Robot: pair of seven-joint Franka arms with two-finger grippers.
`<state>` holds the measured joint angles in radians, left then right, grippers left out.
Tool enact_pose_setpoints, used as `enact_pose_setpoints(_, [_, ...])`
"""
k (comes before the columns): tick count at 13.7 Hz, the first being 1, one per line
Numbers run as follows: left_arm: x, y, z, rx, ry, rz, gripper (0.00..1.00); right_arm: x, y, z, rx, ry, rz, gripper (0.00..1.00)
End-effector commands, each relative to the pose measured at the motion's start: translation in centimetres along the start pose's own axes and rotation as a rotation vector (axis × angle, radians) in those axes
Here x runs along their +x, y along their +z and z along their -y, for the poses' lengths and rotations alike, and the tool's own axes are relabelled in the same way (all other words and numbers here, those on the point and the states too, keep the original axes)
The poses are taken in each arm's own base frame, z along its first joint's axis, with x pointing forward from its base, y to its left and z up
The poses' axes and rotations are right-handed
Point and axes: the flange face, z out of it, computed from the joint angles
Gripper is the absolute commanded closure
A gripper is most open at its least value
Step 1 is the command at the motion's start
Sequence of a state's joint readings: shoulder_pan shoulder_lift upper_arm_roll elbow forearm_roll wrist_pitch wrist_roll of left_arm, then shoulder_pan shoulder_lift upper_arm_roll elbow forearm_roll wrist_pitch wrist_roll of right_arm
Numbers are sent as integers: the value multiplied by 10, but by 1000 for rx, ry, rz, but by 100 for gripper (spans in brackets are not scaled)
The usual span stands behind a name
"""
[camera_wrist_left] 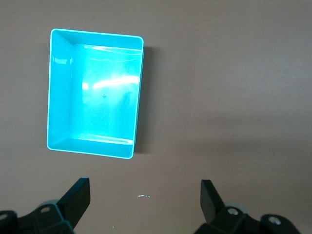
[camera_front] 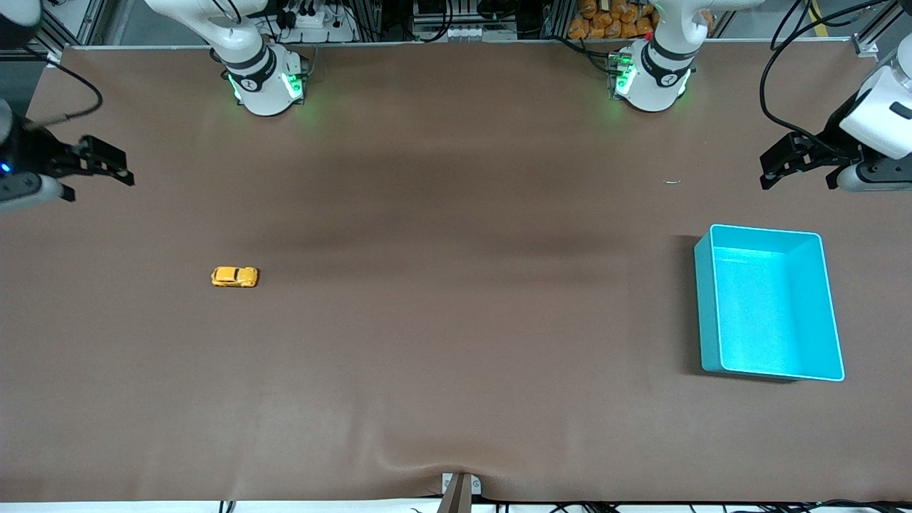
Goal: Wind and store yellow beetle car
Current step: 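Reach the right gripper toward the yellow toy car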
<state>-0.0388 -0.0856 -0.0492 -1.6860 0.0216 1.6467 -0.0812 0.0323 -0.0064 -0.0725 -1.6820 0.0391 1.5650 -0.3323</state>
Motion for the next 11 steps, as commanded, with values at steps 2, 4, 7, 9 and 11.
enact_pose_setpoints(2, [3, -2, 4, 17, 8, -12, 0, 17, 68, 7, 7, -188, 23, 0])
enact_pose_setpoints(4, [15, 23, 3, 11, 0, 32, 0, 19, 112, 0, -13, -395, -13, 0])
enact_pose_setpoints(7, [15, 25, 27, -9, -44, 45, 0, 20, 175, -6, -27, -622, -15, 0])
enact_pose_setpoints(9, [9, 9, 23, -12, -40, 22, 0, 26, 219, -10, -8, -814, 30, 0])
enact_pose_setpoints(11, [8, -9, 4, -16, -19, -1, 0, 34, 260, -25, 8, -984, 51, 0])
